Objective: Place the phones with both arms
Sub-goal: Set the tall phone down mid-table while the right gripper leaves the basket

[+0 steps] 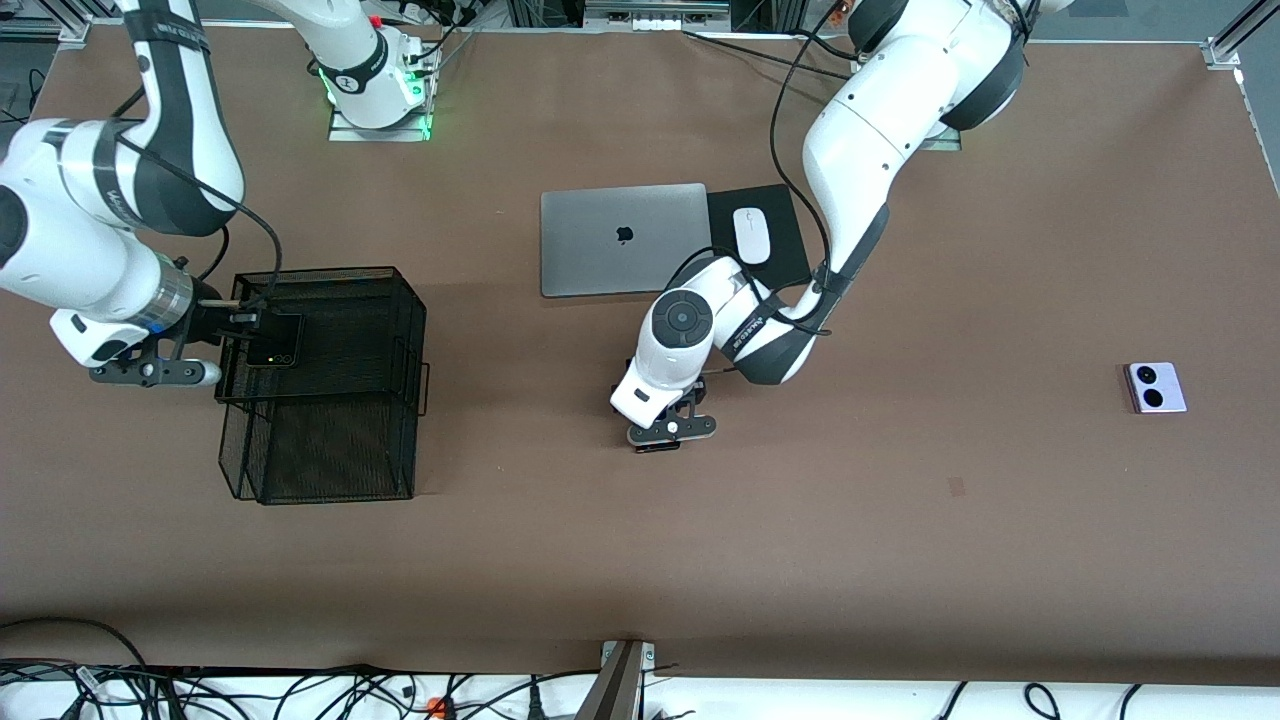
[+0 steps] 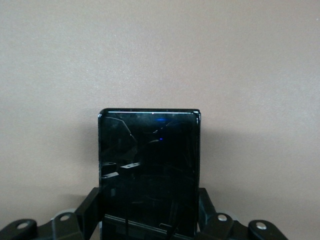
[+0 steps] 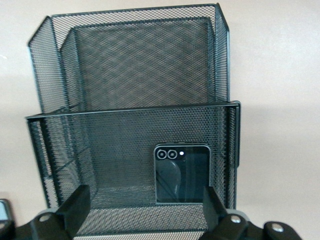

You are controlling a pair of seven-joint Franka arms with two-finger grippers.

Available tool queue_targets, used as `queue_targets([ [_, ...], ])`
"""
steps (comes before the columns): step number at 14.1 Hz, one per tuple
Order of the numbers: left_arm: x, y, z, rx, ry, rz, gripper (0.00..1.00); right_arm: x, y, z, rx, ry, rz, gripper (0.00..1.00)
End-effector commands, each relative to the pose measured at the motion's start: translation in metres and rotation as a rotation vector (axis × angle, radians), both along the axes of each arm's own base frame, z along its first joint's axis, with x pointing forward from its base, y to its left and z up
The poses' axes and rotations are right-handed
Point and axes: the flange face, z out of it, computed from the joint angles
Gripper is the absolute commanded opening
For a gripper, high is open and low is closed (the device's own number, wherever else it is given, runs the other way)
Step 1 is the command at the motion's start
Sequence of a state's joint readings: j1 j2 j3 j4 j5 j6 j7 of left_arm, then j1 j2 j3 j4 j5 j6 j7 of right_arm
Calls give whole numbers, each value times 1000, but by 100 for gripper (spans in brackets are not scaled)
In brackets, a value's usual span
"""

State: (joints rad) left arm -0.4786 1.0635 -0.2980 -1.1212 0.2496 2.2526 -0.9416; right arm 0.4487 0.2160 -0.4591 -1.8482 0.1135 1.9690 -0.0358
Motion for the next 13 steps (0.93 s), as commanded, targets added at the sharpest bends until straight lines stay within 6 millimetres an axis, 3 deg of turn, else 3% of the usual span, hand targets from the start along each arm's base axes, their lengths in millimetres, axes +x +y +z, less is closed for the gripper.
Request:
queue_targets([
  [1,0,-11,0,26,-39,7,100,3,6,-1,12,17,7,100],
  [3,-3,-13,0,69,-61,25,100,3,7,-1,16,17,18,100],
  [7,-5,-3,17,137,8,26,100,3,12,0,15,15,26,100],
  [10,10,28,56,160,64,-7,100,8,27,14,16,0,47,100],
  [13,14,77,47,220,121,-27,100,30,77,31,3,67,102,100],
])
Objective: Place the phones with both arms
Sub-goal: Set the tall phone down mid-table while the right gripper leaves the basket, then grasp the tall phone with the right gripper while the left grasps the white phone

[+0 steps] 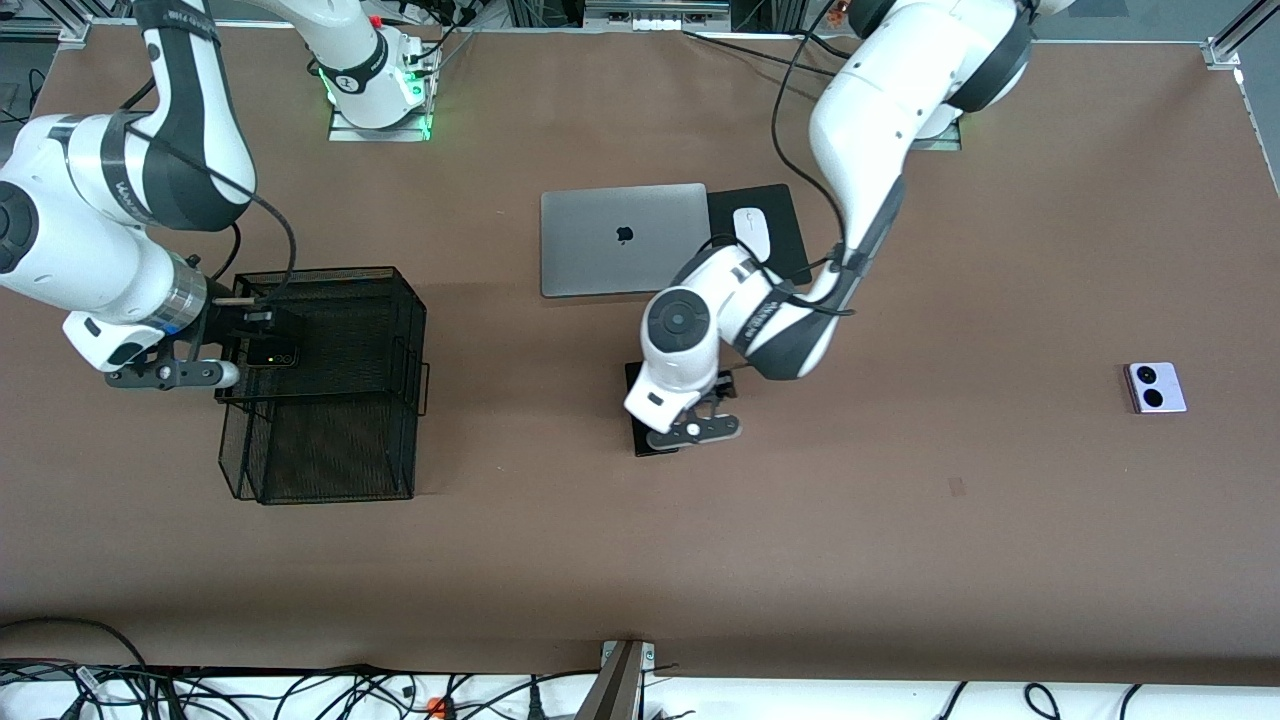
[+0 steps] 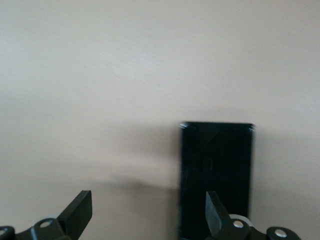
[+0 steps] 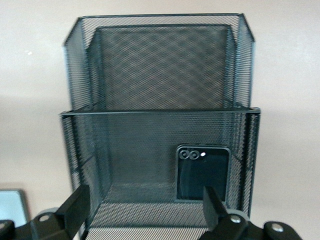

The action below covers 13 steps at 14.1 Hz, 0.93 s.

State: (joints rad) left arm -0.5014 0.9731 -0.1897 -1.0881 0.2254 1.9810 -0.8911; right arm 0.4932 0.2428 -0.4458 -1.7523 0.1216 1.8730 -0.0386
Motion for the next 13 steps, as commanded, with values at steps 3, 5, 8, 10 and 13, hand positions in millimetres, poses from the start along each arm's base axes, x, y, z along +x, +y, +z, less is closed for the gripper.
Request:
queue_targets([
  [3,7,114,-5,92,139,-103,100,44,105,9,57,73,-42,100],
  [5,10,170,-3,148,163,-162,100,56,162,-2,58,56,-92,100],
  [8,19,260,6,185,207,-264,100,60,266,-33,65,18,-165,100],
  [10,28,318,6,210,228,-304,100,48,339,-74,80,-60,-192,100],
  [13,43,417,6,214,225,-372,100,22,411,-147,59,-164,-134,100],
])
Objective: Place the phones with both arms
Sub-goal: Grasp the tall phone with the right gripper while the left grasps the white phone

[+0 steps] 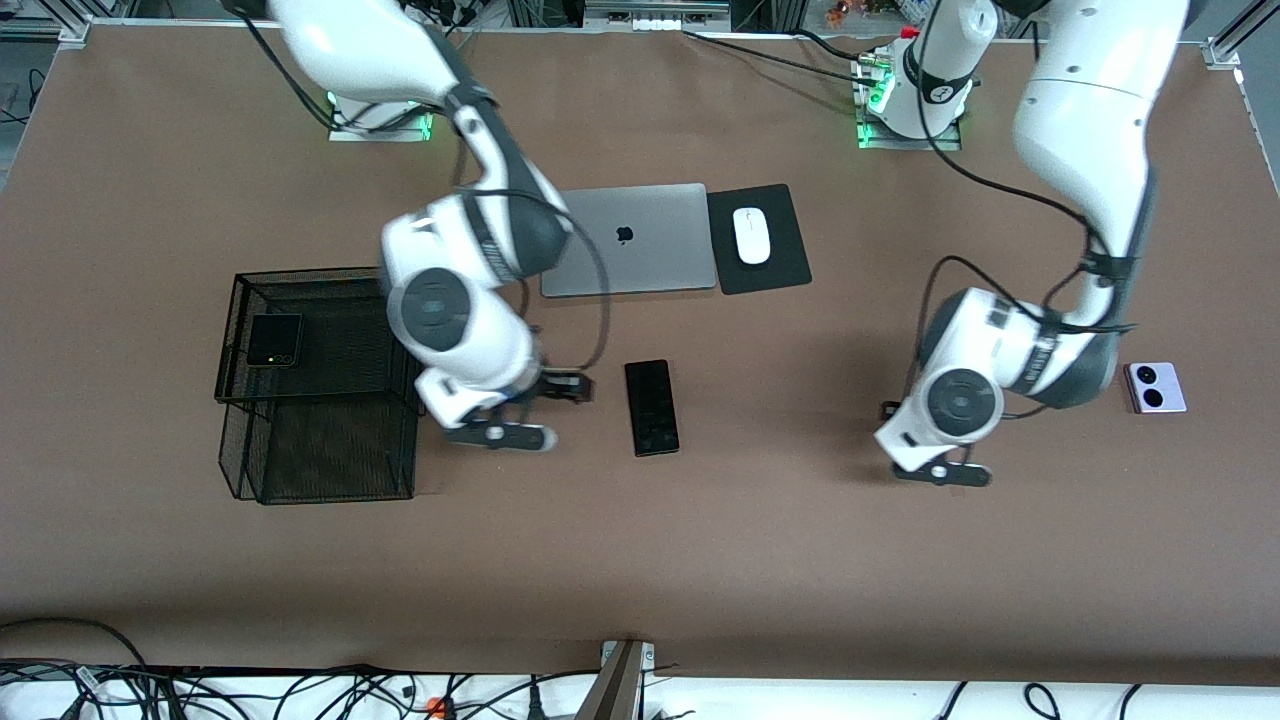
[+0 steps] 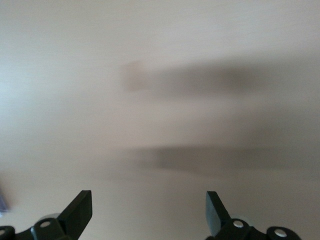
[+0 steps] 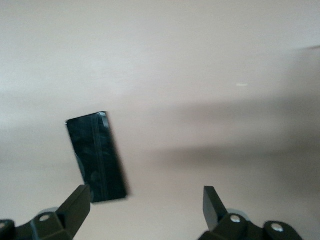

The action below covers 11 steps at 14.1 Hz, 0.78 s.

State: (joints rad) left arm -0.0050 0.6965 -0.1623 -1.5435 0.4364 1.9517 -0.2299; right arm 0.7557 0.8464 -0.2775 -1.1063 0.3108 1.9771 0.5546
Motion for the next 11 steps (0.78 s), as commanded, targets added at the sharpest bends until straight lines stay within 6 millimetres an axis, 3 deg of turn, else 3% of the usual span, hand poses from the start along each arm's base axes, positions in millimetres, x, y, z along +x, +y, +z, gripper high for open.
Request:
queue_targets([
  [1,-2,79,10,-32,-4,-80,100,-10,45,-55,-38,-99,3,99],
  [4,-4,165,18,-63,-23,-70,100,-27,76,-100,-26,-166,9,99],
  [9,-34,301,19,-134,-71,-55,100,-34,91,-124,-32,-243,73,99],
  [11,-58,336,18,-185,-131,-11,100,-42,98,-134,-30,-249,88,99],
])
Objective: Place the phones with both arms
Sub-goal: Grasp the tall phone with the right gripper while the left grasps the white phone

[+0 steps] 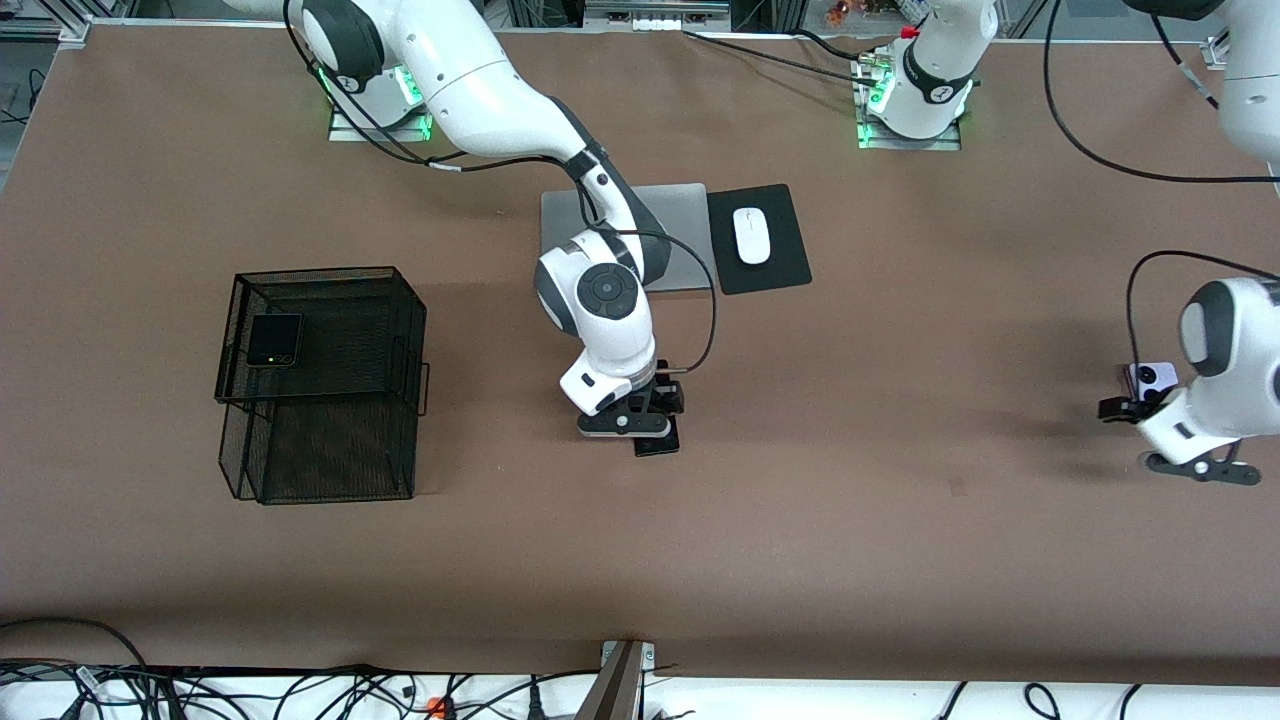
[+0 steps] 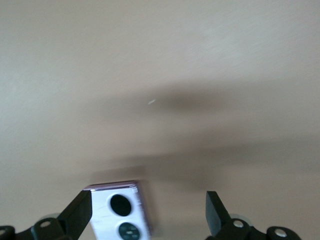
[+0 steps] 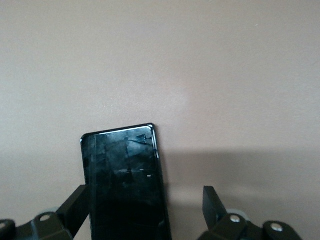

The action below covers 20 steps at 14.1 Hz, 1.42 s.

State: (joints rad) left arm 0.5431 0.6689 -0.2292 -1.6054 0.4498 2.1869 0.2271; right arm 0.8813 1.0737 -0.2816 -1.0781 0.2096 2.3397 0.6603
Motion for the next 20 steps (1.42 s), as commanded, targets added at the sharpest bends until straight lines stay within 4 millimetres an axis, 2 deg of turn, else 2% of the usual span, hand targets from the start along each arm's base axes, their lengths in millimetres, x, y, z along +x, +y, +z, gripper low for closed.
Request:
queue_targets([
  [1,-34,25,3,-75,-55,24,100,-10,17,-14,-5,-30,29,99],
  [3,-53,56,-7,-96,-57,79,100,-12,20,-15,-6,-30,34,99],
  [6,-78,87,-21,-142,-114,181,100,-20,29,-16,-8,-39,57,100],
  [9,-81,91,-30,-151,-135,212,100,-22,27,-29,-44,-53,87,100],
  [10,-84,95,-38,-159,-145,223,100,-22,27,-31,-46,-54,90,100],
  [12,-87,90,-52,-168,-163,219,100,-22,27,-31,-49,-55,102,100],
  [16,-87,88,-60,-169,-149,191,100,-22,27,-31,-47,-56,101,99],
  [17,-87,87,-61,-169,-147,188,100,-23,28,-32,-49,-55,103,92],
  [19,-85,86,-60,-146,-139,140,100,-22,27,-32,-50,-55,106,35],
  [20,-85,86,-60,-138,-137,130,100,-22,27,-32,-50,-55,108,17],
])
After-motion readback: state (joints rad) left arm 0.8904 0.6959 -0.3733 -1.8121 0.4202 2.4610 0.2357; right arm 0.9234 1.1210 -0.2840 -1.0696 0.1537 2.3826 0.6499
